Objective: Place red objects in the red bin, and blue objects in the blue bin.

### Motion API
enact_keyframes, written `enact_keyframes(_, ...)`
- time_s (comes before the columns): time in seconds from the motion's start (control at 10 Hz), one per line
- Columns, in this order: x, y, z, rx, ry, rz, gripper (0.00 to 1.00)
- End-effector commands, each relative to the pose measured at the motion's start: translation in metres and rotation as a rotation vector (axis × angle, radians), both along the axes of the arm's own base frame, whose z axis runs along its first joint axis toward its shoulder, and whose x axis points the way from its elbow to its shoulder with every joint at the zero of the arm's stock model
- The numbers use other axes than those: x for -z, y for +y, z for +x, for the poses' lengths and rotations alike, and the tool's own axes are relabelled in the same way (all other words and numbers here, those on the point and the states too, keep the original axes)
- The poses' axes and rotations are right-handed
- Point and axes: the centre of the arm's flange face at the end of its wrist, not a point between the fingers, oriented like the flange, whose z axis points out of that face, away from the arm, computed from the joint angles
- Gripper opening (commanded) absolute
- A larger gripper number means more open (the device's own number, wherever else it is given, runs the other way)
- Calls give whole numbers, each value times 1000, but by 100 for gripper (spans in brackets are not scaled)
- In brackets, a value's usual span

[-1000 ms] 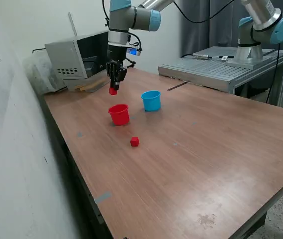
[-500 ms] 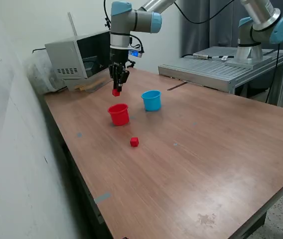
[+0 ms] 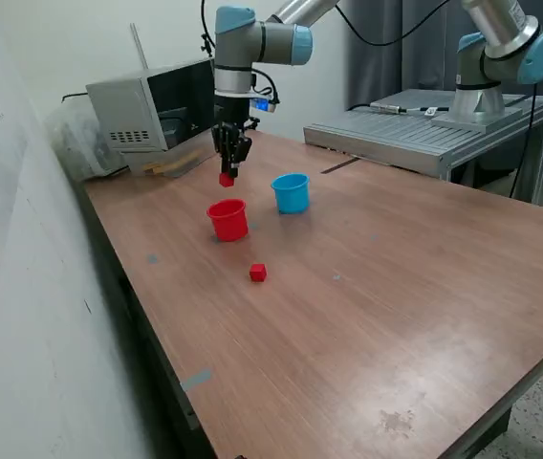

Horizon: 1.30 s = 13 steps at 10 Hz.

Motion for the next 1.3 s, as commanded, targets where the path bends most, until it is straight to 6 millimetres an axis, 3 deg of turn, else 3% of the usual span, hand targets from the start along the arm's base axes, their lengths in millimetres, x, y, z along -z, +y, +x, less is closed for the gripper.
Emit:
enact_keyframes(0.0, 3, -4, 1, -4, -6, -2, 100)
enact_keyframes(0.6, 0, -6, 10, -6, -15, -4, 100)
enact_keyframes(0.7, -17, -15, 22, -13, -6, -2, 100)
enact_keyframes(0.9, -82, -61, 53, -78, 58, 14, 100)
enact_keyframes(1.0, -113, -80, 78, -100, 45, 10, 100)
enact_keyframes(1.2, -154, -124, 110, -160, 60, 10, 100)
